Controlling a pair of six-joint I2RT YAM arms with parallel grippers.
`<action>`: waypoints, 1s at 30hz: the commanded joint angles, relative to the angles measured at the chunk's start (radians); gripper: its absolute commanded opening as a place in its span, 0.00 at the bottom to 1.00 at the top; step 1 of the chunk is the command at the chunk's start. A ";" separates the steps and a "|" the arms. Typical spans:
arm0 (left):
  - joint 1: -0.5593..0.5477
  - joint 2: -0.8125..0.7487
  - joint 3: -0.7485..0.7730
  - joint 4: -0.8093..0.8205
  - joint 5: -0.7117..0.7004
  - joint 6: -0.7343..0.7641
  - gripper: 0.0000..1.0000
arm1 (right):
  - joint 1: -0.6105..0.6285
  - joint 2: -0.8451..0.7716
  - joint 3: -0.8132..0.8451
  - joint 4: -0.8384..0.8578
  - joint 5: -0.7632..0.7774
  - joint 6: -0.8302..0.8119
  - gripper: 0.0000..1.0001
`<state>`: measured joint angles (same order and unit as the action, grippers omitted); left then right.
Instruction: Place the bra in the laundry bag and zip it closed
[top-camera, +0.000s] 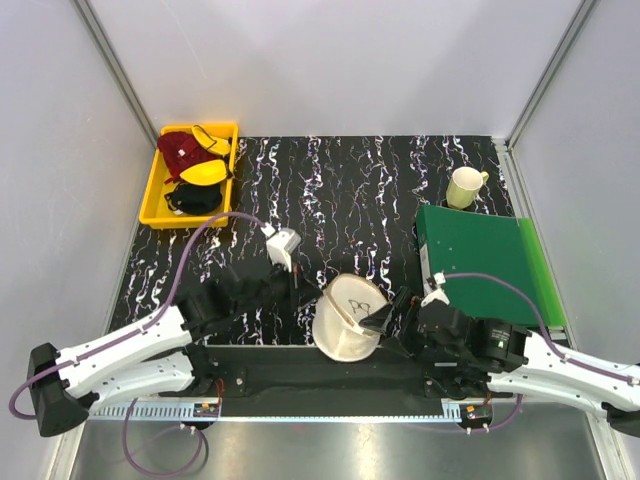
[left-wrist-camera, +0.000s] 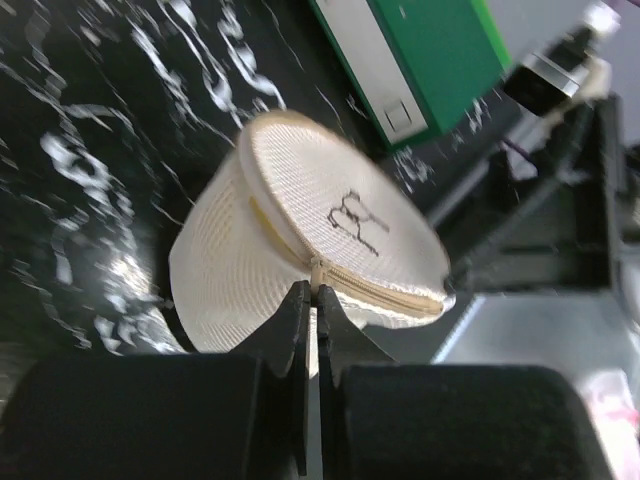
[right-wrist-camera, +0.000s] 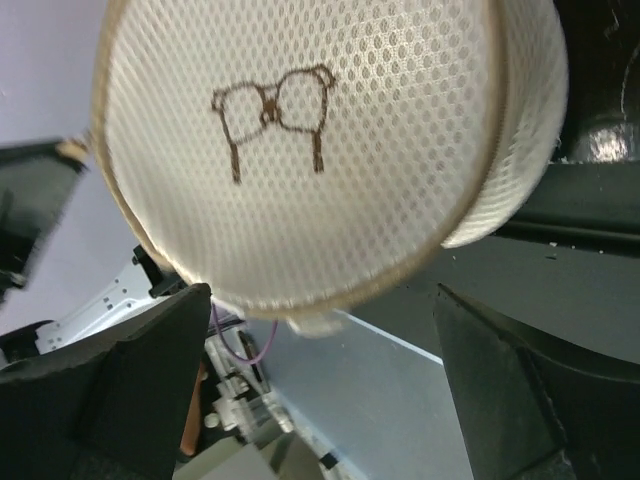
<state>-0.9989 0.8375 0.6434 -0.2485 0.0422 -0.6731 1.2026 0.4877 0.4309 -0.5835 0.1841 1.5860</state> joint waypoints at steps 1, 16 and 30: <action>0.075 0.052 0.189 -0.089 -0.136 0.125 0.00 | 0.003 0.069 0.155 -0.090 0.107 -0.226 1.00; 0.281 0.124 0.245 -0.135 0.189 0.264 0.00 | -0.156 0.675 0.649 0.123 -0.065 -1.256 0.93; 0.304 0.046 0.177 -0.129 0.249 0.231 0.00 | -0.273 0.841 0.609 0.378 -0.508 -1.531 0.74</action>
<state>-0.7017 0.9138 0.8288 -0.4244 0.2390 -0.4370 0.9329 1.3163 1.0473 -0.3264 -0.1959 0.1543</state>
